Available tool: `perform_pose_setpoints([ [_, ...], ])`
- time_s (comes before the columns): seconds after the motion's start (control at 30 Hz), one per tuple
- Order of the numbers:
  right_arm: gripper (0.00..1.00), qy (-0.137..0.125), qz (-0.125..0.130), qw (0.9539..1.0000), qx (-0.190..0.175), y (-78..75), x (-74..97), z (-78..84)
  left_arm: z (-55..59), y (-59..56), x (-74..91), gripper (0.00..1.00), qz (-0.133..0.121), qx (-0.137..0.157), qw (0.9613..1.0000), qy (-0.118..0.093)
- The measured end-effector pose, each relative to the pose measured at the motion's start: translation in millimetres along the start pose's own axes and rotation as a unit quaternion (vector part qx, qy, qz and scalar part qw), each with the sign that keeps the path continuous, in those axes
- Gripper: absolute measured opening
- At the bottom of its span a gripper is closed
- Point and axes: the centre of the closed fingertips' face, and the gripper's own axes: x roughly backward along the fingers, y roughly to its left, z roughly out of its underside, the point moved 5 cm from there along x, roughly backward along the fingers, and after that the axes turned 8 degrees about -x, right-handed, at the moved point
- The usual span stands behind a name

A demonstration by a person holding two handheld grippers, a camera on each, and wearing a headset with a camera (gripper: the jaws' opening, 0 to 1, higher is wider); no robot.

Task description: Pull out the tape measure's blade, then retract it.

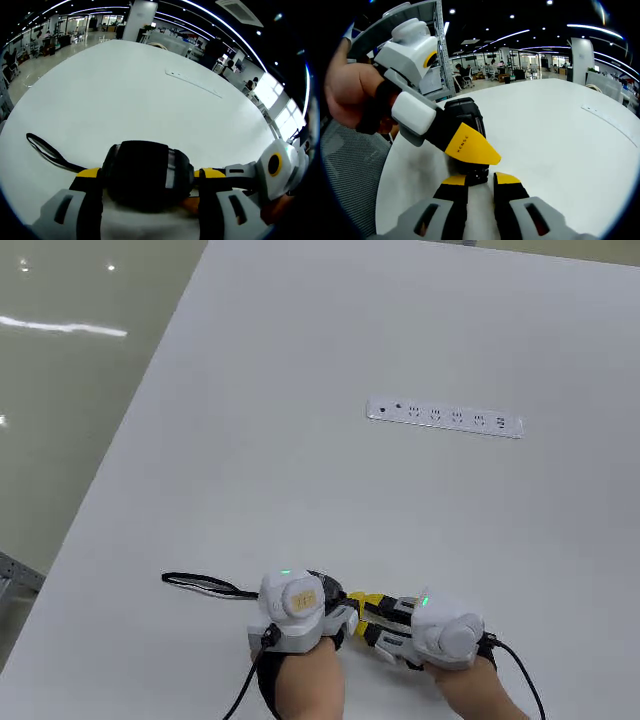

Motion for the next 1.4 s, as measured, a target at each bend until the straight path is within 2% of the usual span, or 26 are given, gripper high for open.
perform_pose_setpoints([
  [0.53, 0.25, 0.001, -0.004, 1.0000, 0.001, 4.6, 0.9, 1.1, 2.1, 0.3, 0.6, 0.79, 0.004, -0.013, 0.9999, 0.000],
  [0.6, 0.31, -0.003, -0.014, 0.9999, -0.003, 9.0, 0.0, 0.4, 2.5, 0.3, 0.8, 0.79, 0.004, -0.016, 0.9999, 0.001],
  [0.63, 0.32, 0.000, -0.013, 0.9999, 0.007, 10.6, -0.8, 0.8, 2.2, 0.1, 1.1, 0.79, 0.004, -0.016, 0.9999, 0.001],
  [0.7, 0.26, 0.004, -0.016, 0.9998, 0.006, 12.2, -2.6, 1.1, 2.2, 0.1, 0.8, 0.79, 0.005, -0.015, 0.9999, 0.001],
  [1.4, 0.29, 0.001, -0.015, 0.9999, -0.001, 13.1, -3.5, -0.5, 2.7, 1.2, 1.1, 0.78, 0.009, -0.022, 0.9997, 0.006],
])
